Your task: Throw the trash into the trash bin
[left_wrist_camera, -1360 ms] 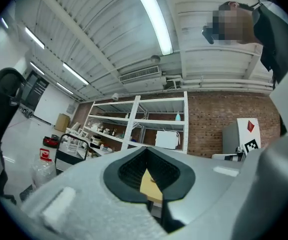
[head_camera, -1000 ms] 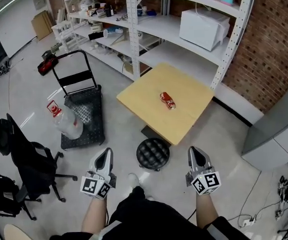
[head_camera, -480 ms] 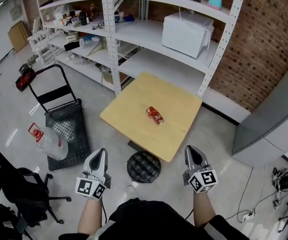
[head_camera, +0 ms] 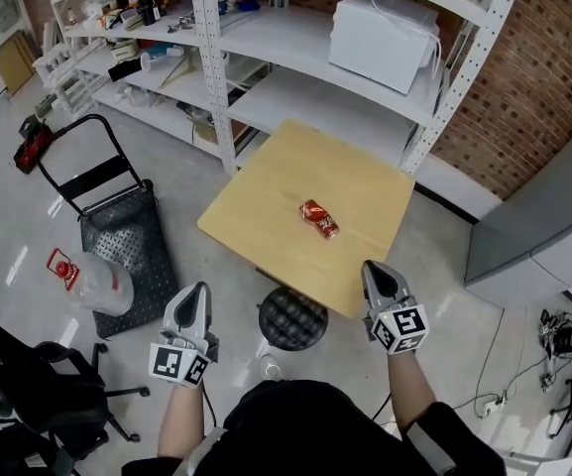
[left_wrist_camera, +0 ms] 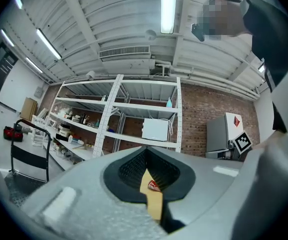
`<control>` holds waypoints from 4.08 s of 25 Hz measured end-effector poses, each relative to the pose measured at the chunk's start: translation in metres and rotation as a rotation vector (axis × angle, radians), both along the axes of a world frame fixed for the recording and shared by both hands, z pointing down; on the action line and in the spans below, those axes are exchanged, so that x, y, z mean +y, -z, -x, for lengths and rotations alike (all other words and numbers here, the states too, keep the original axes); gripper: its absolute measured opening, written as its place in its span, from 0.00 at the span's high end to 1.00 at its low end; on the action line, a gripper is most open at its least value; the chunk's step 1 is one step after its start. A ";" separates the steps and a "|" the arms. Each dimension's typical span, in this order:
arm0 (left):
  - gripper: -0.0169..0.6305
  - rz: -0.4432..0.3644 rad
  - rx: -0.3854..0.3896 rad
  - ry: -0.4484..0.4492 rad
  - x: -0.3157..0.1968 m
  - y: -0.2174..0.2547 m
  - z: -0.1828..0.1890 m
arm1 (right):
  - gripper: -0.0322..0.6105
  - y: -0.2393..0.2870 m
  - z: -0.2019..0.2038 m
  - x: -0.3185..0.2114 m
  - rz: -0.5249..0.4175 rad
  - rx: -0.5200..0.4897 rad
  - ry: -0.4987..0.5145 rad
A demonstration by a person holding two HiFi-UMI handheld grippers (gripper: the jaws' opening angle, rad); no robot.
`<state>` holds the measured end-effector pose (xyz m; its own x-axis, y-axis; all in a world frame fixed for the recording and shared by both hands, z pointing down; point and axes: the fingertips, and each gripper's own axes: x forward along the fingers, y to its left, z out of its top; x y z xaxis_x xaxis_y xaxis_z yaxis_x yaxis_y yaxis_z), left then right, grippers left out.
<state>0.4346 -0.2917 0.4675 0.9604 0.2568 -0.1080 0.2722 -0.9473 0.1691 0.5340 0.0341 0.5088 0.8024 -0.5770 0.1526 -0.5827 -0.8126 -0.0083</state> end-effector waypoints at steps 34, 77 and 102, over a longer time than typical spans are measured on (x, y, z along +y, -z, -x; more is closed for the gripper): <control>0.97 0.003 -0.284 0.274 0.059 -0.088 -0.079 | 0.33 -0.266 -0.188 -0.064 0.461 -0.542 0.218; 0.97 -0.030 -0.101 0.733 0.073 -0.022 0.079 | 0.47 -0.129 -0.087 -0.162 0.418 -0.285 0.789; 0.97 -0.034 -0.048 1.458 0.131 -0.012 0.562 | 0.47 -0.081 0.400 -0.261 0.473 -0.050 1.571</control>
<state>-0.1271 -0.1603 0.4798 0.3682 -0.9260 -0.0832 -0.9184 -0.3762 0.1228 0.1336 -0.2265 0.5901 -0.5011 -0.6699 0.5479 -0.7966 0.6045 0.0106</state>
